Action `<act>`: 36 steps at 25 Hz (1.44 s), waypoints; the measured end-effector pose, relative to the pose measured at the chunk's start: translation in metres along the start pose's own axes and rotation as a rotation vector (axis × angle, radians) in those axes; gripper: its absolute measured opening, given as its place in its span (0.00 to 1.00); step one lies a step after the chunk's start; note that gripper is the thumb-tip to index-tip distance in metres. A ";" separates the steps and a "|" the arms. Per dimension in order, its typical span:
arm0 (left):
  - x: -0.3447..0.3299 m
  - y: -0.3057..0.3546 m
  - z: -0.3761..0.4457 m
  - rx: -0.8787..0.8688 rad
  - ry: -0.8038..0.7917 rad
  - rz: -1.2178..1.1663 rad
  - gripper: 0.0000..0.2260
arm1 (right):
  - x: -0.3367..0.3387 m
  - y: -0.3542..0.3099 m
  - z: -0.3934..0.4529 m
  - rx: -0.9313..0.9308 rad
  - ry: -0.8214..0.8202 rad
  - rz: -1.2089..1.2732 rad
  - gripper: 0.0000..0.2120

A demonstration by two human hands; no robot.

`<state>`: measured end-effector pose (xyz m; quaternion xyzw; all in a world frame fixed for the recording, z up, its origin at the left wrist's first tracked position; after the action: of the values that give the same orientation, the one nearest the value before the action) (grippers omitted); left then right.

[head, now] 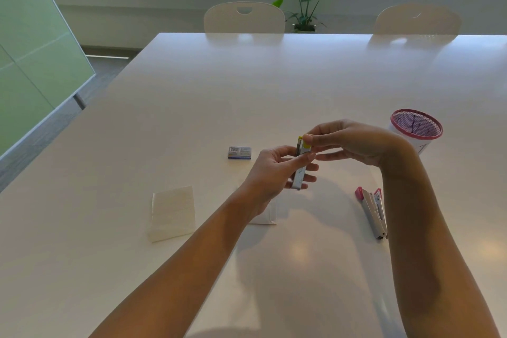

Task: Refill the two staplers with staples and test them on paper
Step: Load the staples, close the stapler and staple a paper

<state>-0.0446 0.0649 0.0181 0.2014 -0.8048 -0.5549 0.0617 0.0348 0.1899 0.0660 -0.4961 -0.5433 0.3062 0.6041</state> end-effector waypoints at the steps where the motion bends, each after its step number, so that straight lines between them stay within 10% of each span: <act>1: 0.000 0.000 0.001 0.004 0.000 0.006 0.09 | 0.000 0.001 0.000 -0.006 -0.004 0.004 0.25; 36: -0.002 0.000 -0.003 0.113 -0.051 -0.048 0.15 | 0.011 0.010 -0.003 -0.034 -0.002 0.102 0.21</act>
<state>-0.0416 0.0634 0.0198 0.2096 -0.8312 -0.5147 0.0162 0.0418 0.2025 0.0611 -0.5330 -0.5230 0.3276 0.5788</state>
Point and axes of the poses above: each hand's wrist, its own z-axis towards the middle knuckle, its own x-axis out of the back of the hand, y = z × x, the point moved 6 cm from there along z, towards the middle knuckle, and after that the axes turned 15 degrees about x, right-handed, at the moved point
